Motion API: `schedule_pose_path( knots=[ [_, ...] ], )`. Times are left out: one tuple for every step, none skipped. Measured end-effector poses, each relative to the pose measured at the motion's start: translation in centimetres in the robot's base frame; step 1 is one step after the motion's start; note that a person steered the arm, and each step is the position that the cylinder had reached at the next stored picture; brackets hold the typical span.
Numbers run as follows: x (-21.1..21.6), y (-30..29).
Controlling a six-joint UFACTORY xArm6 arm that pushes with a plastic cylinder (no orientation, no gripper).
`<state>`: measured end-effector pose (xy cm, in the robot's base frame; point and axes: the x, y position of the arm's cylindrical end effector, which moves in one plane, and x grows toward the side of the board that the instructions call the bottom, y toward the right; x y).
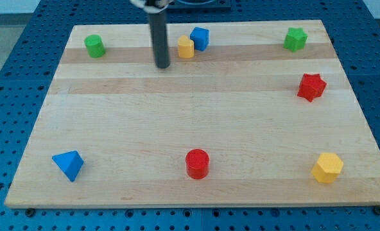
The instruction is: Move your arm to the bottom left corner of the board
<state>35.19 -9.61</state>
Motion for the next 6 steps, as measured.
schedule_pose_path(
  knots=[
    [6.6, -5.3],
    [10.0, -10.6],
    [12.8, -15.6],
    [16.6, -20.5],
    [20.0, -20.8],
    [26.6, -19.0]
  ],
)
